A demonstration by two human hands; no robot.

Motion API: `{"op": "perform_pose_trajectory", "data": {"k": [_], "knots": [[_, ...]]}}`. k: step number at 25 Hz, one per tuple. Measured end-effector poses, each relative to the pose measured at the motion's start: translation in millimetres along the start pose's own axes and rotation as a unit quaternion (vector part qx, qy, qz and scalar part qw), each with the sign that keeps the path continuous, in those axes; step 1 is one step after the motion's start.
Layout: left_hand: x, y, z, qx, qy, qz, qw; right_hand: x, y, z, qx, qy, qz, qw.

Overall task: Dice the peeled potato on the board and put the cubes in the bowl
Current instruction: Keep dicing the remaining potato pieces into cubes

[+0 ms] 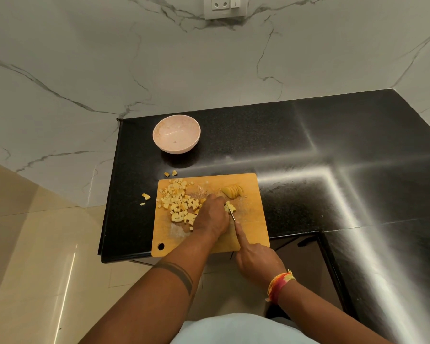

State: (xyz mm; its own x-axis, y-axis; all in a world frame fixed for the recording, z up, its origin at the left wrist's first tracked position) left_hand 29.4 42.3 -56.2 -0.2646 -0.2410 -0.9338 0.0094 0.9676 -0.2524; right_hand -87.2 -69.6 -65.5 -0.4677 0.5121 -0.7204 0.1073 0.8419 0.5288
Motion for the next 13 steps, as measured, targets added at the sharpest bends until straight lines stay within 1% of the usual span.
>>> {"op": "perform_pose_trajectory", "data": {"k": [5,9,13], "knots": [[-0.1,0.7,-3.0,0.005,0.006,-0.003,1.000,-2.0,-8.8,-14.2,-0.002,-0.006,0.015,1.000],[-0.3,9.0,-5.2,0.002,0.004,-0.002,1.000,-11.8,4.7,1.7,-0.015,-0.024,0.022,0.999],[-3.6,8.9,-4.6,0.006,-0.004,0.008,1.000,-8.7,13.2,19.9,-0.019,-0.016,0.005,1.000]]}}
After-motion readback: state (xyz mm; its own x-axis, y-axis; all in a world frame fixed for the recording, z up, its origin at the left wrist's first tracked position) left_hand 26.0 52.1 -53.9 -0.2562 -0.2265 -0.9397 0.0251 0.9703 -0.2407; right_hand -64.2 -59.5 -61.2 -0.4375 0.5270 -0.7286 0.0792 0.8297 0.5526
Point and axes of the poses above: each hand's wrist, its own z-axis towards the middle knuckle, its own x-axis out of the palm, y = z × x, the point moved 10 cm from there along z, towards the middle knuckle, and after that the axes turned 13 degrees about z, right-handed, at the moved point
